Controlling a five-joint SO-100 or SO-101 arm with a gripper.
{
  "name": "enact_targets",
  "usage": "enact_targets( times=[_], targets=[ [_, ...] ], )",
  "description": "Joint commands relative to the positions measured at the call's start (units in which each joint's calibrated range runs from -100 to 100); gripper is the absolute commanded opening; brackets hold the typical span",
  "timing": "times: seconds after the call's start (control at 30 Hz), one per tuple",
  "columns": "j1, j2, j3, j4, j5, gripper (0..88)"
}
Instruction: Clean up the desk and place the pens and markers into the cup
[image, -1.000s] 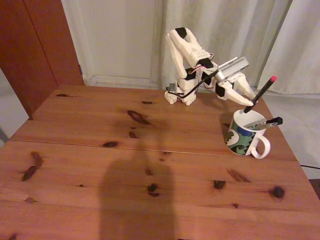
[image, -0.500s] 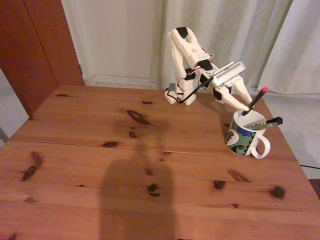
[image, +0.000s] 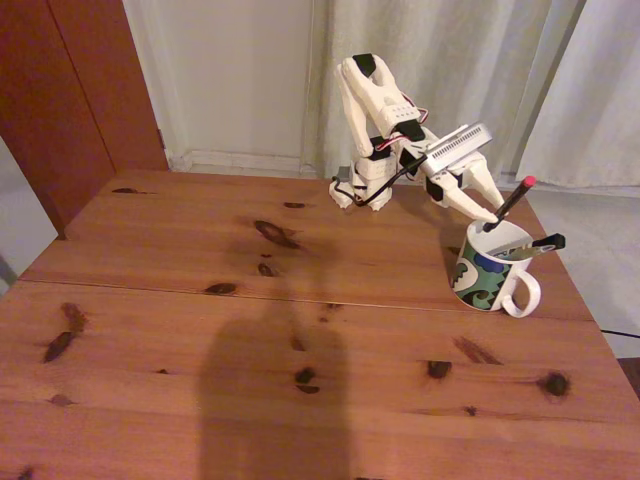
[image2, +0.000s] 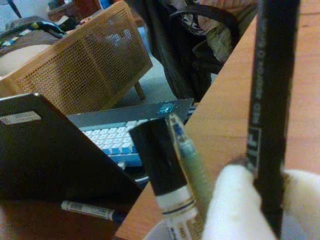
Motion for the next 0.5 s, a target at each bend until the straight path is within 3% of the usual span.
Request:
enact_targets(
  times=[0.0, 0.47],
  targets=[
    [0.49, -0.67, -0.27, -0.99, 0.40, 4.9],
    [0.49, -0.76, 2.34, -0.90, 0.45, 6.3]
  ],
)
